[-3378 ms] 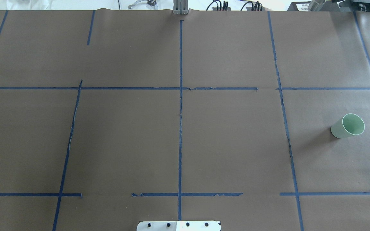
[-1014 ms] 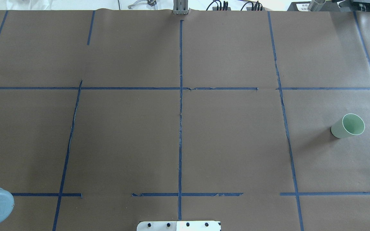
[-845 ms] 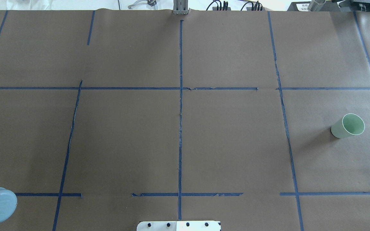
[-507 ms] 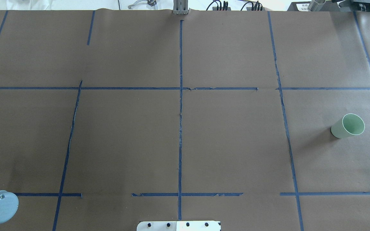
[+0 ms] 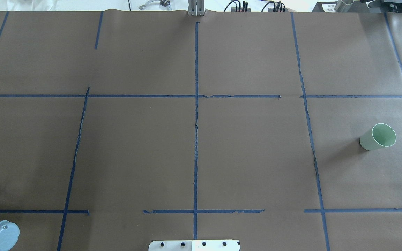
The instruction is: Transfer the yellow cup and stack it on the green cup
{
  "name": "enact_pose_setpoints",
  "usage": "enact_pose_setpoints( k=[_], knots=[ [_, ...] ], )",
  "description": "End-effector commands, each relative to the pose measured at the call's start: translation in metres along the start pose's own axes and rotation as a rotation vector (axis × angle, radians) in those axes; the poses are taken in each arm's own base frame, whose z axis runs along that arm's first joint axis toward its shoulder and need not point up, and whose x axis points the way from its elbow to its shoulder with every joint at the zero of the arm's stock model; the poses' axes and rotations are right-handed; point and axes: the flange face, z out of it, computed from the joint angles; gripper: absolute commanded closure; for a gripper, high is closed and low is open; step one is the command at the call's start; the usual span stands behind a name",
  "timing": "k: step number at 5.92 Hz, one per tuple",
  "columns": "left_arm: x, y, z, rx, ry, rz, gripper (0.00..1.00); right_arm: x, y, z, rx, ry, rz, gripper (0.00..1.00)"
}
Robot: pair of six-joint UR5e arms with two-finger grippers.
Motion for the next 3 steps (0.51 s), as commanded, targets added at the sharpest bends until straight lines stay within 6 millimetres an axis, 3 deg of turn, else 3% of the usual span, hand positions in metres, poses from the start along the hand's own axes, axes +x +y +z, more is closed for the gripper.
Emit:
enact_pose_setpoints(
  k=[1, 3],
  knots=[
    [-0.009, 0.010, 0.030, 0.014, 0.009, 0.013, 0.00, -0.002, -0.001, -0.002, 0.004, 0.001, -0.002, 0.00],
    [-0.015, 0.006, 0.061, 0.046, 0.014, 0.024, 0.00, -0.002, -0.001, -0.002, 0.004, 0.001, -0.002, 0.00]
  ],
)
